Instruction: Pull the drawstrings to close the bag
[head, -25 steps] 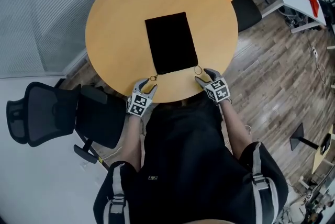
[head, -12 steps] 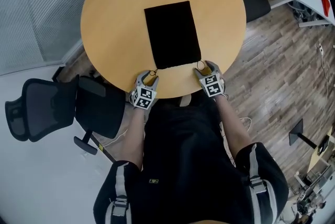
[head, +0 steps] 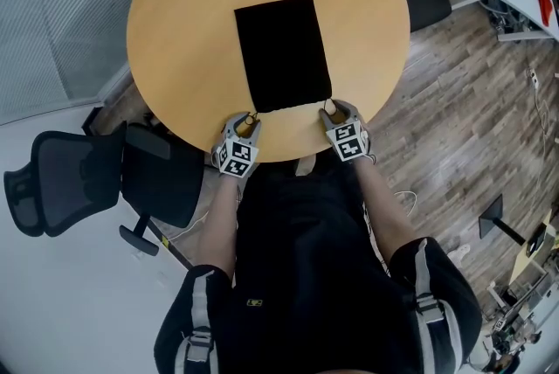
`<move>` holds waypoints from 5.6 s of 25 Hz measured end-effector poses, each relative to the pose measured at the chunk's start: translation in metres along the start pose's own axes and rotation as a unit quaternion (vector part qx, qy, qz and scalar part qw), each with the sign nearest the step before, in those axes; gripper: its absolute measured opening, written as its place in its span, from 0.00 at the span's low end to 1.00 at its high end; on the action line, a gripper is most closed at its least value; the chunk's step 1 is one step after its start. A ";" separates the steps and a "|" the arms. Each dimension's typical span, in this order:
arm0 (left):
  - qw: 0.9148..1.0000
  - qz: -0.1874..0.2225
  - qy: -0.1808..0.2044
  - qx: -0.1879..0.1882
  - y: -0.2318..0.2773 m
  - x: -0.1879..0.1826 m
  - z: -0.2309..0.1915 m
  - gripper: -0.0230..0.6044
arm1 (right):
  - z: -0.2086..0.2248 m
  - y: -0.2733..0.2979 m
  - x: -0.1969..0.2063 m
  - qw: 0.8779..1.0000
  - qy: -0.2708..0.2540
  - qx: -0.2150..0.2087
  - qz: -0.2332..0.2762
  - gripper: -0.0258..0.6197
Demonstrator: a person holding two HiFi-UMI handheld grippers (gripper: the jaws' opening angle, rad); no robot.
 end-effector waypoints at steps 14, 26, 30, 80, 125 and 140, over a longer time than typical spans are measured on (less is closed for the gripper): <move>0.998 0.009 -0.058 0.016 -0.002 -0.006 0.008 0.08 | 0.012 -0.020 0.002 0.999 -0.027 0.016 0.008 0.13; 0.998 0.033 -0.008 -0.058 -0.027 -0.037 -0.005 0.07 | 0.036 -0.055 -0.037 0.986 -0.110 0.103 0.067 0.13; 0.990 0.038 0.063 -0.118 -0.042 -0.059 -0.015 0.07 | 0.041 -0.070 -0.057 0.967 -0.178 0.157 0.088 0.13; 0.865 0.279 0.145 -0.391 -0.295 -0.347 -0.032 0.07 | 0.096 -0.328 -0.301 0.819 -0.232 0.300 0.429 0.13; 0.855 0.246 0.084 -0.449 -0.319 -0.294 -0.018 0.07 | 0.119 -0.335 -0.270 0.816 -0.247 0.312 0.419 0.13; 0.851 0.234 0.063 -0.467 -0.326 -0.283 -0.020 0.07 | 0.127 -0.338 -0.257 0.818 -0.244 0.328 0.405 0.13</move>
Point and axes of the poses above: the fingertips, and each gripper's own axes: y forward along the fingers, z to its right, x out of its underside, the point moved 4 cm from there along -y, backward along the fingers, and after that the axes turned 4 degrees about z, right-handed, at the moved point
